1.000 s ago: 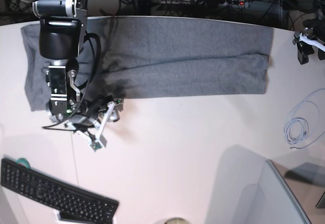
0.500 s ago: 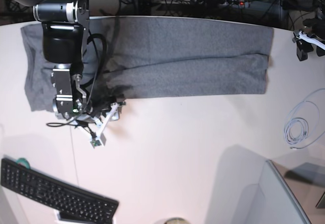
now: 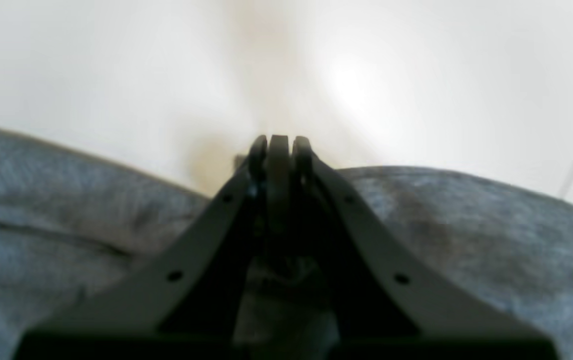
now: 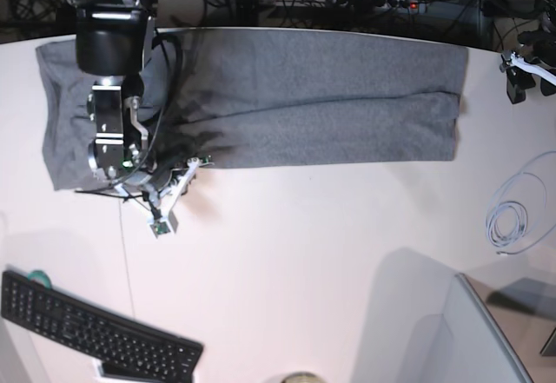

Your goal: Layout the t-shirt on the table in an organized manner, then fold the t-shirt properly

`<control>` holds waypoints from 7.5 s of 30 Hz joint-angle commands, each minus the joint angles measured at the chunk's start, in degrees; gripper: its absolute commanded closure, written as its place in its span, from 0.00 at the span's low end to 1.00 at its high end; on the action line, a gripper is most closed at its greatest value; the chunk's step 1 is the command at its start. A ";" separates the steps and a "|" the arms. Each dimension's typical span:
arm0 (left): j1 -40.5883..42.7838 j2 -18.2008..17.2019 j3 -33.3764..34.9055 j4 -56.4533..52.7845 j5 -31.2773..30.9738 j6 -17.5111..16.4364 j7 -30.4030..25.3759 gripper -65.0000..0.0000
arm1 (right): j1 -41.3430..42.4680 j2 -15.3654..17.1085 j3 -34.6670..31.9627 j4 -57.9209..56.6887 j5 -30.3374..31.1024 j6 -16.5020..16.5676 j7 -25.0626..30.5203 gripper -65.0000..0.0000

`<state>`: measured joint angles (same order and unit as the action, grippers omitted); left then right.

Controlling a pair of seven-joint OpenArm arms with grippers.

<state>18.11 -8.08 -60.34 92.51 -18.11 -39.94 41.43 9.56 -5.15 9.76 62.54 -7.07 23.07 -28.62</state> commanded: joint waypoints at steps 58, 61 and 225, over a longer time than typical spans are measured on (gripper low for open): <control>-0.39 -0.58 19.41 0.19 -0.40 -0.06 -1.21 0.35 | -32.73 -2.63 0.39 43.26 10.63 0.01 -6.94 0.48; -0.22 -0.32 20.73 -0.51 -0.40 -0.06 -1.39 0.36 | -29.47 -2.46 3.82 46.07 10.46 0.01 -6.94 0.60; -5.23 -4.89 15.72 -26.62 -14.81 -0.06 -12.02 0.03 | -21.03 -0.35 25.80 30.25 10.63 -8.34 10.38 0.73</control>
<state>13.19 -11.86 -44.29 65.08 -31.75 -39.46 30.76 -11.97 -5.87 35.55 91.61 3.01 14.79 -19.97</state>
